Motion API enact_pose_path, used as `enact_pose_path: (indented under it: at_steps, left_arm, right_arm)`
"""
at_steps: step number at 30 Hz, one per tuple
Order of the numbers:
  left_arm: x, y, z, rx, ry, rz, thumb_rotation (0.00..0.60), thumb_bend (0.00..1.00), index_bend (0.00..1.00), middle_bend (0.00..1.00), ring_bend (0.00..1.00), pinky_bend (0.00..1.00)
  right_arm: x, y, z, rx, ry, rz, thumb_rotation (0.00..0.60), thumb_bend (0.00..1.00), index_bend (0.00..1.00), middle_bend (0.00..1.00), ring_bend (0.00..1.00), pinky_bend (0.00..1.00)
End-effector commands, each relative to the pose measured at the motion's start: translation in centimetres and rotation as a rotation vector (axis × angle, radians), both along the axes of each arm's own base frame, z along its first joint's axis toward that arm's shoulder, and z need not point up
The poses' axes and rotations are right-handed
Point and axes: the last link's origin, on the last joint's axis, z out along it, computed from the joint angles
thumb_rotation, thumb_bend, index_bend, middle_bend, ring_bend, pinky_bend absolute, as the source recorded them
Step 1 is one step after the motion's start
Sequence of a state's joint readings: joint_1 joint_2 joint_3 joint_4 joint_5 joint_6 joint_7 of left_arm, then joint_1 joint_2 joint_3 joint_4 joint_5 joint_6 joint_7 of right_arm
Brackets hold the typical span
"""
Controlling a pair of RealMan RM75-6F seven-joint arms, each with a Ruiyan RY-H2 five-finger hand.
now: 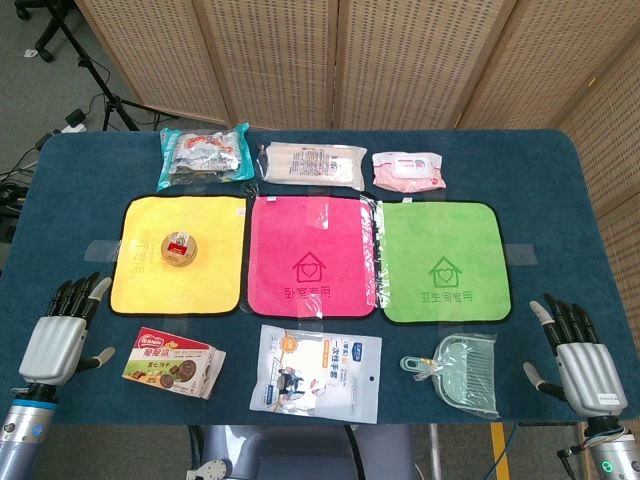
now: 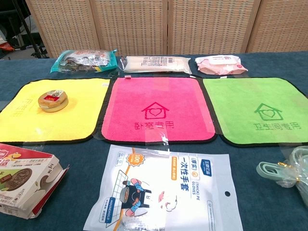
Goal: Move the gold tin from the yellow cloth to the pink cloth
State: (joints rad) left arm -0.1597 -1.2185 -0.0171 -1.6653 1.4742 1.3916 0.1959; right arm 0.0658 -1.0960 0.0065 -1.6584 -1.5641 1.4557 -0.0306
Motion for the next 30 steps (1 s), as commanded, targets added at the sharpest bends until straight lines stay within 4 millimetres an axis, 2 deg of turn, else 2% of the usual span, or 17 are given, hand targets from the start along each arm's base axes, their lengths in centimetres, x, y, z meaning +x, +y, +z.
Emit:
enact_pose_path:
  at_steps: [1, 30]
  left_arm:
    - [-0.01, 0.05, -0.05, -0.002, -0.002, 0.002, 0.600, 0.14, 0.00, 0.00, 0.00, 0.00]
    - [0.26, 0.08, -0.23, -0.003, -0.036, -0.010, 0.600, 0.11, 0.00, 0.00, 0.00, 0.00]
  right_arm:
    - [0.01, 0.00, 0.00, 0.000, 0.000, 0.000, 0.600, 0.34, 0.01, 0.00, 0.00, 0.02]
    - [-0.22, -0.01, -0.12, 0.009, 0.012, -0.008, 0.600, 0.34, 0.01, 0.00, 0.00, 0.02]
